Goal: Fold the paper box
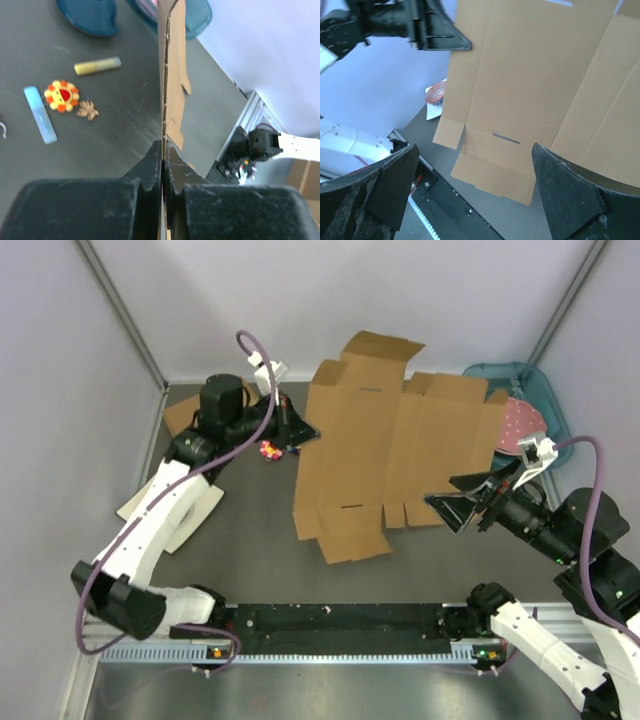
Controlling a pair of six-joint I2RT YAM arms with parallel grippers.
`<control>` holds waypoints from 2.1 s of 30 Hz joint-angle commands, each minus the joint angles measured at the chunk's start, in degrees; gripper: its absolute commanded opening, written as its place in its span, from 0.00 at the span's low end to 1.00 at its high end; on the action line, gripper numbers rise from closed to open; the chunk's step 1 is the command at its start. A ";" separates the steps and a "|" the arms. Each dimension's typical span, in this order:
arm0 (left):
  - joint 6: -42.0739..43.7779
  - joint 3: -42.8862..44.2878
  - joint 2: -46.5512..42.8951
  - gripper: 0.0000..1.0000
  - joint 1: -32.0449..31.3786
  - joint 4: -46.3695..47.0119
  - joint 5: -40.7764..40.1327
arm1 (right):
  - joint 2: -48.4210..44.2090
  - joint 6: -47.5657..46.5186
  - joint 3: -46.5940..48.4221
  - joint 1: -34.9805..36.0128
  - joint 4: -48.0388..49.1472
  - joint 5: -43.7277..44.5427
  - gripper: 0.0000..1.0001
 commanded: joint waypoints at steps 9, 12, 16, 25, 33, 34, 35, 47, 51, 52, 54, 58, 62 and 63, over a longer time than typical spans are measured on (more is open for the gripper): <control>4.48 7.80 22.97 0.21 12.55 -9.08 24.05 | -0.82 1.12 -3.25 0.10 1.15 -5.62 0.96; 1.49 10.87 25.62 0.28 14.65 -7.94 20.02 | -1.09 0.15 -4.21 0.11 0.45 -4.48 0.96; -5.18 7.75 21.68 0.45 16.06 -2.06 6.88 | -0.56 -1.00 -4.74 0.11 -0.08 -2.90 0.97; -24.60 -25.20 -4.50 0.68 8.27 8.24 -17.15 | 2.60 -1.00 -7.81 0.11 2.38 -0.17 0.97; -41.32 -48.51 -31.23 0.89 -2.92 -1.94 -44.48 | 3.75 0.93 -10.98 0.02 4.49 0.01 0.96; -41.32 -48.79 -32.72 0.91 -2.92 -4.65 -45.56 | 3.66 1.02 -11.33 0.10 4.84 0.10 0.96; -41.23 -49.05 -34.74 0.92 -2.92 -5.46 -46.52 | 3.66 1.37 -11.60 0.11 5.02 0.36 0.96; -42.02 -64.78 -27.47 0.93 -2.92 15.96 -32.74 | 2.00 2.60 -14.32 0.11 5.90 0.62 0.96; -40.53 -65.67 -25.36 0.89 -2.92 24.91 -32.38 | 0.94 2.69 -14.76 0.11 5.37 0.98 0.96; -40.01 -65.67 -24.14 0.89 -2.92 26.07 -30.73 | 0.85 2.61 -14.85 0.11 5.19 1.06 0.96; -38.60 -65.66 -22.47 0.87 -2.92 28.61 -29.14 | 0.67 2.61 -15.03 0.11 5.02 1.24 0.96; -37.98 -65.58 -15.27 0.73 -2.92 35.38 -24.66 | 0.85 2.52 -15.21 0.11 4.76 1.41 0.96; -36.67 -66.37 -12.26 0.42 -2.92 37.41 -22.98 | 1.02 2.34 -15.12 0.19 4.58 1.68 0.96; -36.40 -66.72 -12.43 0.33 -2.92 37.85 -22.54 | 0.94 2.34 -14.86 0.02 4.40 1.68 0.96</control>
